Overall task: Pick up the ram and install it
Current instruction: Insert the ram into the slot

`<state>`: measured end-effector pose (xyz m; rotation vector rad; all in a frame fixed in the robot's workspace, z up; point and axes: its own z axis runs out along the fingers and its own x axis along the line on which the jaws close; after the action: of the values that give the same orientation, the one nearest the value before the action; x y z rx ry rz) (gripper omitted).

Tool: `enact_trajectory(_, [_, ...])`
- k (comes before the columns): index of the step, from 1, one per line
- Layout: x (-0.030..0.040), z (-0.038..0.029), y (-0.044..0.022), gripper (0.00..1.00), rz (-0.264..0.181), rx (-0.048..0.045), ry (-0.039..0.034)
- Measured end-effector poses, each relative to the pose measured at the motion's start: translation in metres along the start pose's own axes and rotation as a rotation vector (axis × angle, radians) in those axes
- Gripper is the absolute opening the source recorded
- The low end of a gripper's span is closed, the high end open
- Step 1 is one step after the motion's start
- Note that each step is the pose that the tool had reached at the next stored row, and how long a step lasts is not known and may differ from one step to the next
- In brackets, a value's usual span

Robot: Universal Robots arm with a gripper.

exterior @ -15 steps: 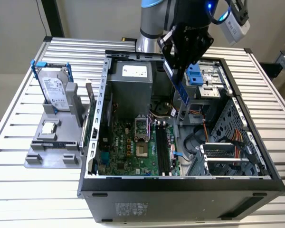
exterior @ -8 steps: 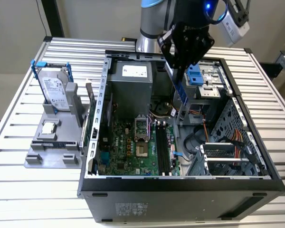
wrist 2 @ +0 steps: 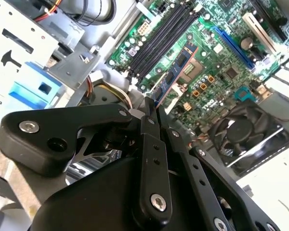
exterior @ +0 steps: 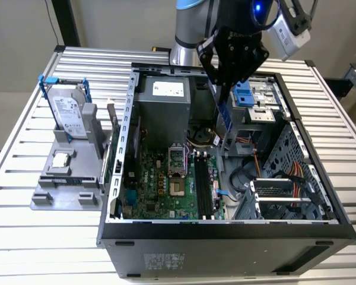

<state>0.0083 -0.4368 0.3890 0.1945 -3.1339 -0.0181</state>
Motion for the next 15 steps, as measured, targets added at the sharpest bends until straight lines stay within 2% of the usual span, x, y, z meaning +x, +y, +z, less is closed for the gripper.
enact_trajectory(15, [-0.0006, 0.0, -0.0001, 0.0, 0.148, 0.0, -0.0017])
